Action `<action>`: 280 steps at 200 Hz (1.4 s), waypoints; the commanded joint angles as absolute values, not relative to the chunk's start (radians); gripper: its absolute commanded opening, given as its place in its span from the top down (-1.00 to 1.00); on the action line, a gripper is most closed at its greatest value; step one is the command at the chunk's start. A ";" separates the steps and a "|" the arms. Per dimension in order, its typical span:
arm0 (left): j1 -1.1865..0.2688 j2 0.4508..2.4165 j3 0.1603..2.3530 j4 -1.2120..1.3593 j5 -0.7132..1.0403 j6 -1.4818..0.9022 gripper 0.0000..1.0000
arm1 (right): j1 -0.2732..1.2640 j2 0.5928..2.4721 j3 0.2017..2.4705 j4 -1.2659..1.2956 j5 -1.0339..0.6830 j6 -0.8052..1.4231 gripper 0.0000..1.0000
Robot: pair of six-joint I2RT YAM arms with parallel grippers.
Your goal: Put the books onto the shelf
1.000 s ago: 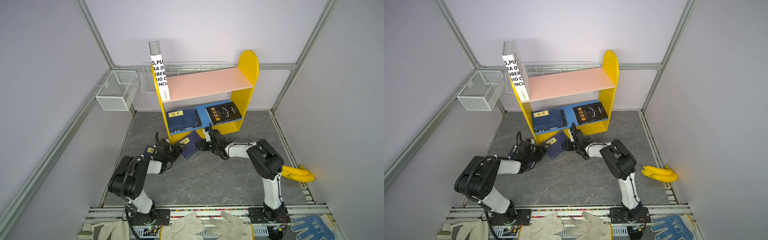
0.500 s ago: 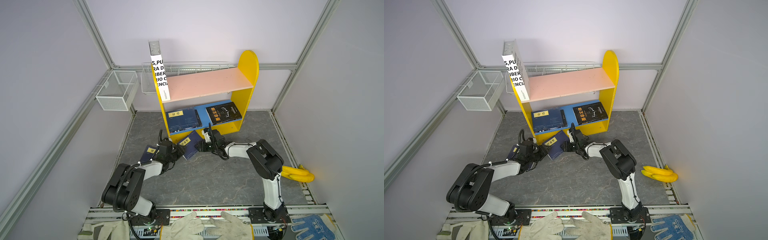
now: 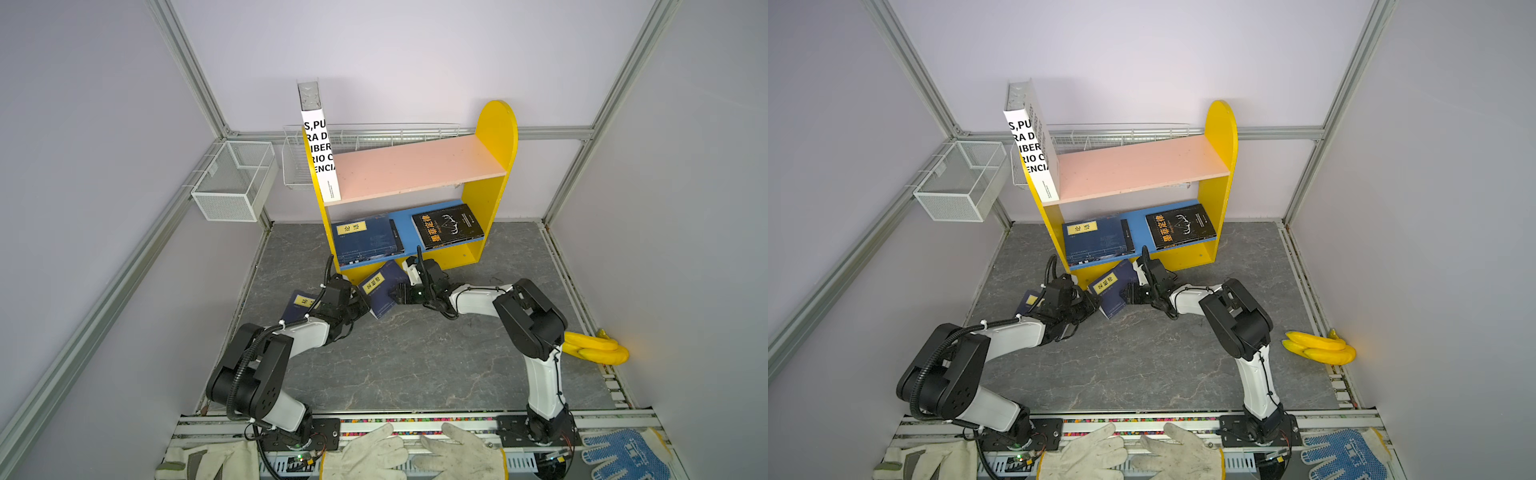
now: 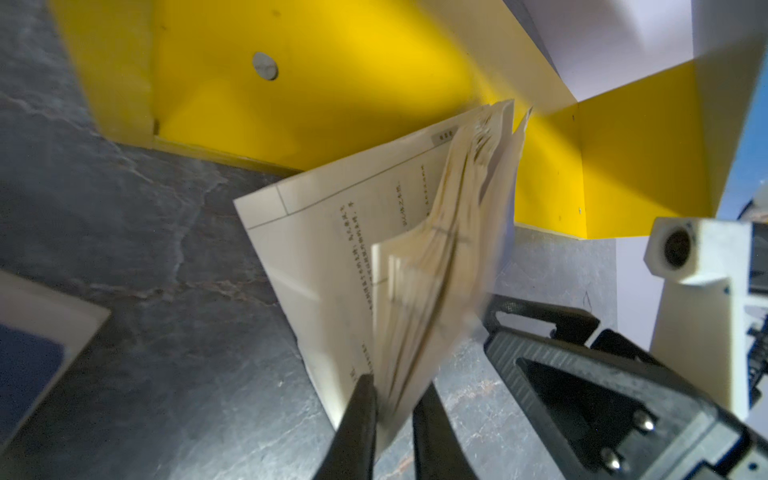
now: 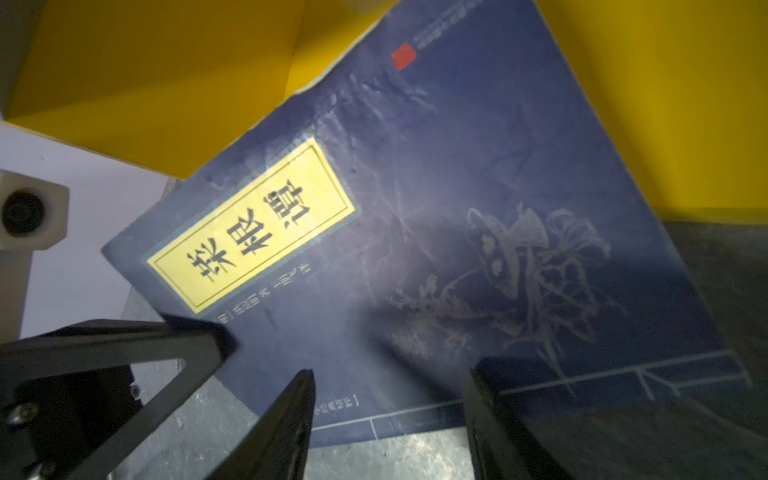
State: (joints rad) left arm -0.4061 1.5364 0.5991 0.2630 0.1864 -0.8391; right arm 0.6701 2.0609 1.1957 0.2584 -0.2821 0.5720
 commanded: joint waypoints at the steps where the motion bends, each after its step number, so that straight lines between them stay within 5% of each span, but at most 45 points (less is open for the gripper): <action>1: -0.412 1.554 0.643 0.264 0.164 -0.818 0.89 | 0.674 2.024 1.187 0.259 -0.332 0.601 -0.21; 82: -0.411 1.514 0.663 0.258 0.175 -0.830 1.00 | 0.630 1.876 0.947 0.509 -0.406 0.887 -0.43; 148: -0.411 1.455 0.673 0.237 0.198 -0.873 1.00 | 0.626 2.004 0.825 0.897 -0.375 1.132 -0.45; 280: -0.414 1.403 0.615 0.227 0.225 -0.949 1.00 | 0.625 2.117 0.977 0.916 -0.386 1.211 -0.28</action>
State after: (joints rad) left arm -0.4072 1.4101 0.6300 0.2188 0.2108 -0.9268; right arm 0.6289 2.0987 0.9497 0.8734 -0.3679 1.1584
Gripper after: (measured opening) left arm 0.056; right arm 0.657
